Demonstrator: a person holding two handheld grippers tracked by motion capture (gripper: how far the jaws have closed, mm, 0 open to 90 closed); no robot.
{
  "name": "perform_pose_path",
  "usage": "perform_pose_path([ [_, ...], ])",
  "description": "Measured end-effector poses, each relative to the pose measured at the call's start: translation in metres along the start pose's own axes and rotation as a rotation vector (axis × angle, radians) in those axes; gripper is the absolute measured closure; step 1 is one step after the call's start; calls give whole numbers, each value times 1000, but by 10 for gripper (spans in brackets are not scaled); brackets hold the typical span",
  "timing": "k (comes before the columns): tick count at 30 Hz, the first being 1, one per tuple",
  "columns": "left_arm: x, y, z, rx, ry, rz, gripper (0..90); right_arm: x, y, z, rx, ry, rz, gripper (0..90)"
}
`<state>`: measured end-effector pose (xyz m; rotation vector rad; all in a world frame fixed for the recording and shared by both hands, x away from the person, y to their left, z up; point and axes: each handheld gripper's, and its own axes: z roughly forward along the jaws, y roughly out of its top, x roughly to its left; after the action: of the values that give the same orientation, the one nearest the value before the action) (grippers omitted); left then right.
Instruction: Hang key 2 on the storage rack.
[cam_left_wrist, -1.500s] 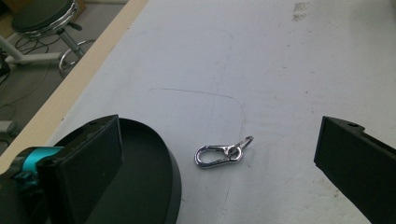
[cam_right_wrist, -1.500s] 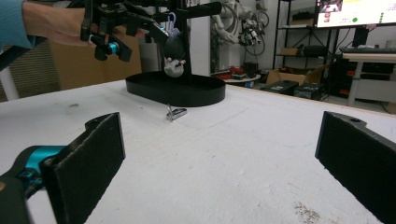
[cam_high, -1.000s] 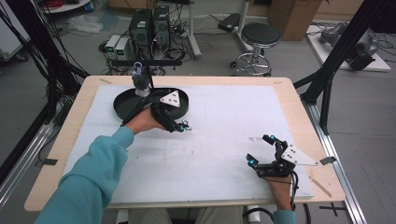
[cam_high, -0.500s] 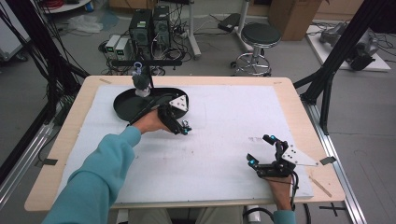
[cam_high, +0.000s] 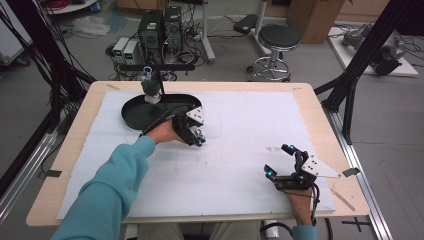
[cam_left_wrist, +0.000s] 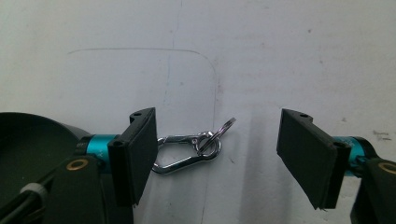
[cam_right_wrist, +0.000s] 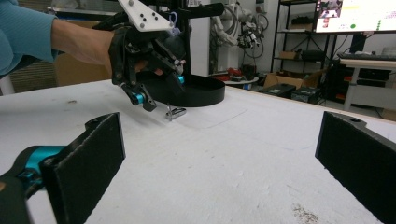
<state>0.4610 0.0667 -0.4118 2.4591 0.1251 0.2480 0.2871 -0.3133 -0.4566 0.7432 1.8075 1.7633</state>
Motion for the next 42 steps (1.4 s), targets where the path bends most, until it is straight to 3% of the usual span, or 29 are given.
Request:
perform_pose_path([
  [11,1,-2,4,56,12,8,482,0,0,0,-1,-1,1,6],
  [18,0,-1,4,60,10,7,607,-1,0,0,-2,-1,-1,6],
  [24,-2,0,6,77,10,25,668,0,0,0,0,1,0,7],
  [42,-1,1,3,82,22,7,795,-1,0,0,-7,-2,-4,7],
])
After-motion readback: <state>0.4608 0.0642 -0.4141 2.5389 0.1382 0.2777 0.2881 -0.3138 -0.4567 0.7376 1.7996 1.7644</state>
